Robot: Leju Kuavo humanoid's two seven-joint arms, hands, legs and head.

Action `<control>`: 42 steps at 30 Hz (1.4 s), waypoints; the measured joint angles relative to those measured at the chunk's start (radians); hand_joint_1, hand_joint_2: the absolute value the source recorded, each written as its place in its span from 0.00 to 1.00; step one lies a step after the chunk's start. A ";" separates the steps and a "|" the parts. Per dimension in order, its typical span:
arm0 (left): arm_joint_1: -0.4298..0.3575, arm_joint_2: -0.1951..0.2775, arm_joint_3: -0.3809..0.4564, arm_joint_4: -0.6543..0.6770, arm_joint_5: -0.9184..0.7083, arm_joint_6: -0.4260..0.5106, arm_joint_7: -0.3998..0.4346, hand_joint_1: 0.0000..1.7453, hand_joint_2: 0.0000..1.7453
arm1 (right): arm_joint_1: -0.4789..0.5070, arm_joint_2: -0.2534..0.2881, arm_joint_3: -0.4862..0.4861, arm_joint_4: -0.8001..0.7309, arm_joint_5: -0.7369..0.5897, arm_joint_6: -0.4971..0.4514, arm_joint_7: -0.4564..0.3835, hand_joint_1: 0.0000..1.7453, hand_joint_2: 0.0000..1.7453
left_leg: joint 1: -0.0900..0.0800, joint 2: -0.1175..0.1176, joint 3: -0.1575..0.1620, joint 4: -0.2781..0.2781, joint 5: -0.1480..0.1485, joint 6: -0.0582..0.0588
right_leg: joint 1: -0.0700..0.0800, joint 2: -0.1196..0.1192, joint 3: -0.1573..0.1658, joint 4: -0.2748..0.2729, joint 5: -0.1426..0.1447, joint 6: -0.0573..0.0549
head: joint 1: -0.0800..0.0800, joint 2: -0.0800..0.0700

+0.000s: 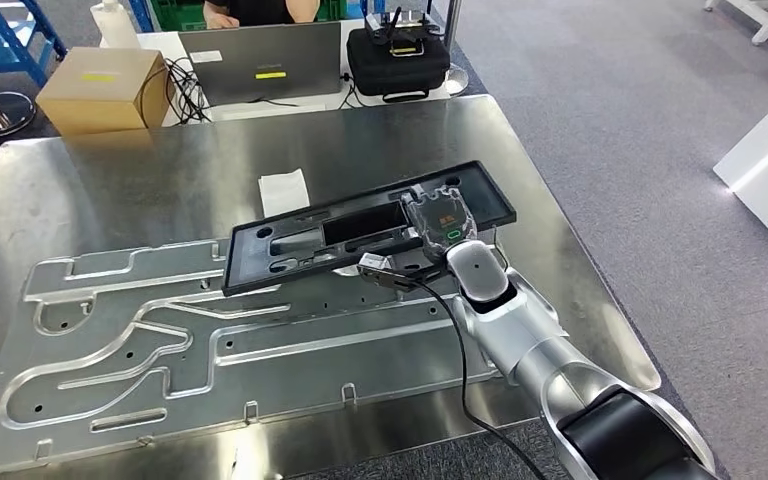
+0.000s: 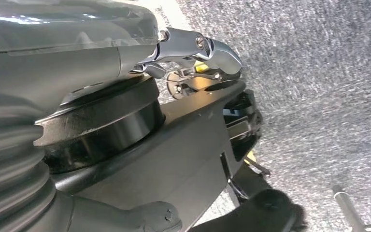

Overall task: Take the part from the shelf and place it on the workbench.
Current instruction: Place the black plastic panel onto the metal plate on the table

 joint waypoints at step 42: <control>0.000 -0.027 -0.008 0.000 -0.034 0.069 -0.014 0.00 1.00 | 0.127 0.039 -0.097 0.151 -0.303 -0.109 -0.166 0.00 0.00 | -0.019 -0.002 0.008 -0.064 0.060 -0.010 | 0.047 -0.001 0.185 -0.305 0.120 -0.040 | -0.003 0.000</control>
